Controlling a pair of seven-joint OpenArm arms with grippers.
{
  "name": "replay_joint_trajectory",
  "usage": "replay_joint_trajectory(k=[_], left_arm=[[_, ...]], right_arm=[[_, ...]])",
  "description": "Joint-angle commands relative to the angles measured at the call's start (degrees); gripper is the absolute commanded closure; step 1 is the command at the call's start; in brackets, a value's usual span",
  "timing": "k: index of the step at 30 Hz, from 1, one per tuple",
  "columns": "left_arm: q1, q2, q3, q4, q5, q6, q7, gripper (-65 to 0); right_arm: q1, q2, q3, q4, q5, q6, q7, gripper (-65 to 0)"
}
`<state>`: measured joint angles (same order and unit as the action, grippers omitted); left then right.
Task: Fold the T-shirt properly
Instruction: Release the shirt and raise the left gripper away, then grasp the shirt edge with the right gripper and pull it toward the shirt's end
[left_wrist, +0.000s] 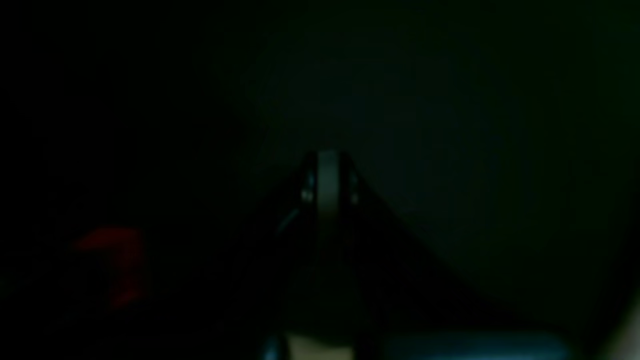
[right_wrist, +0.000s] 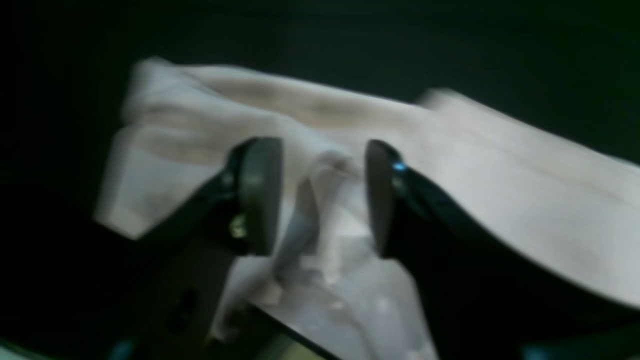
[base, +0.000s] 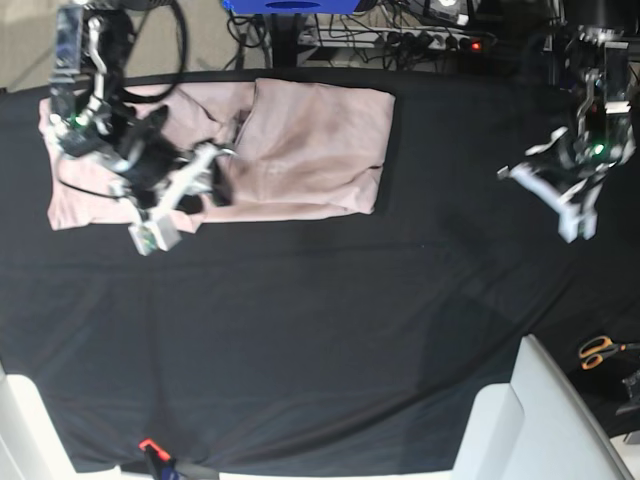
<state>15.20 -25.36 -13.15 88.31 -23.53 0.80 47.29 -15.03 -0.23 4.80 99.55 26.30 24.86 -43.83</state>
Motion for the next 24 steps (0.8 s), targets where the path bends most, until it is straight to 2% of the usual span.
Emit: replay_joint_trajectory(k=[1, 3, 5, 10, 13, 17, 24], left_arm=[[0.31, -0.35, -1.58, 0.96, 1.24, -0.49, -1.09, 0.0], [2.78, -0.26, -2.90, 0.87, 5.46, -0.49, -3.90, 0.0], [5.85, -0.26, -3.42, 0.43, 7.92, -0.58, -9.88, 0.0], [11.13, -0.61, -3.51, 0.26, 8.10, -0.58, -20.78, 0.0], [11.57, -0.44, -3.51, 0.17, 8.10, -1.81, -22.45, 0.0], [11.48, -0.26, -3.51, -0.27, 8.10, -6.20, -22.63, 0.0], [11.22, -0.17, -3.51, -0.80, 8.10, -6.38, -22.54, 0.0]], right_arm=[[0.92, 0.80, 0.43, -0.95, 0.99, -0.20, 0.98, -32.4], [1.80, 0.89, 0.17, -3.86, 2.22, -0.20, 0.98, -36.0], [2.15, 0.89, -0.01, -5.88, 3.28, -0.20, 0.98, -36.3], [3.03, 0.89, -0.09, -10.36, 5.91, -0.20, 0.98, -36.3], [3.64, 0.89, -0.18, -11.77, 5.91, -0.20, 0.98, -36.3], [4.78, 0.80, -0.18, -13.88, 5.91, -0.20, 1.06, -36.2], [5.93, 0.63, -0.89, -15.72, 5.91, -0.12, 1.06, -36.0]])
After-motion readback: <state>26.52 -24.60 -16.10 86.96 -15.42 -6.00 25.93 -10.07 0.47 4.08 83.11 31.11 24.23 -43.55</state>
